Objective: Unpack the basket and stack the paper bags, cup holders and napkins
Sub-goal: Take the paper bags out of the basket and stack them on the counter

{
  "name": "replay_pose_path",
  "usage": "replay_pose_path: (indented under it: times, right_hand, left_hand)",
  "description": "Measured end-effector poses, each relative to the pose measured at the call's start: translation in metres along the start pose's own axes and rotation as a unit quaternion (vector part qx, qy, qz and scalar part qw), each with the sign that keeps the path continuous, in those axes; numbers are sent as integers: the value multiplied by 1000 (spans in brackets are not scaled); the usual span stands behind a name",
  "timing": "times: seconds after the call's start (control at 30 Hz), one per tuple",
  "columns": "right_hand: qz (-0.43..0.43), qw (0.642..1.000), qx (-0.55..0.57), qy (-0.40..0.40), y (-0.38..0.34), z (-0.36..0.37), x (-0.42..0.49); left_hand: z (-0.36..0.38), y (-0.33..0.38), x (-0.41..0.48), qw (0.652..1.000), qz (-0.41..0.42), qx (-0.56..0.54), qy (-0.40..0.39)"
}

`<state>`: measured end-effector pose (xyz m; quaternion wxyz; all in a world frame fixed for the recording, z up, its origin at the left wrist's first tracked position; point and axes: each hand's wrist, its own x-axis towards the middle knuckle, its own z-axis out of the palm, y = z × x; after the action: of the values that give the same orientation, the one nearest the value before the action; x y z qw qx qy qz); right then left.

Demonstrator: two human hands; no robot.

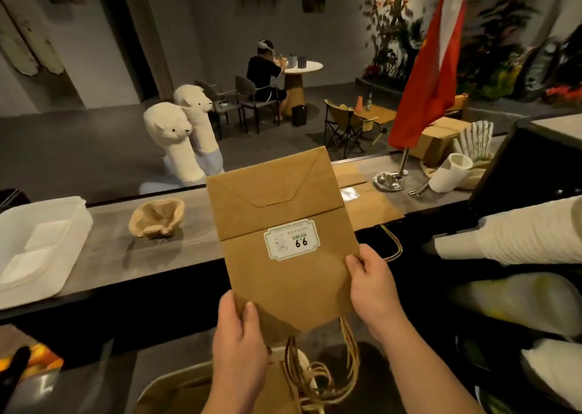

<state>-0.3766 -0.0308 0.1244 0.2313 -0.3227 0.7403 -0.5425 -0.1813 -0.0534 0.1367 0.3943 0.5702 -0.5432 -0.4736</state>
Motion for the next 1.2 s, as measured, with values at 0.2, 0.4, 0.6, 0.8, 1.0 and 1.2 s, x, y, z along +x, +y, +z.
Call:
replay_pose_path:
  times: [0.2,0.4,0.6,0.8,1.0,1.2]
  right_hand:
    - [-64,977,-163,123,-33,-50,92]
    - [-14,956,-268,119,-44,-75,160]
    - [6,960,-259,110,-34,-84,194]
    - [37,949,-289,117,-33,-80,220]
    - [35,950,-293,97,-10,-64,224]
    - [37,944,-314,96,14,-58,219]
  left_hand:
    - [69,51,63,994,81,31,-70]
    - [137,87,93,988,73,105,-86]
    - [155,111,123,971,63,194,-128]
    - [164,123,166,953,2,247,-177]
    - [160,107,180,873,32,456,-171]
    - [165,90,180,828,63,526,-182]
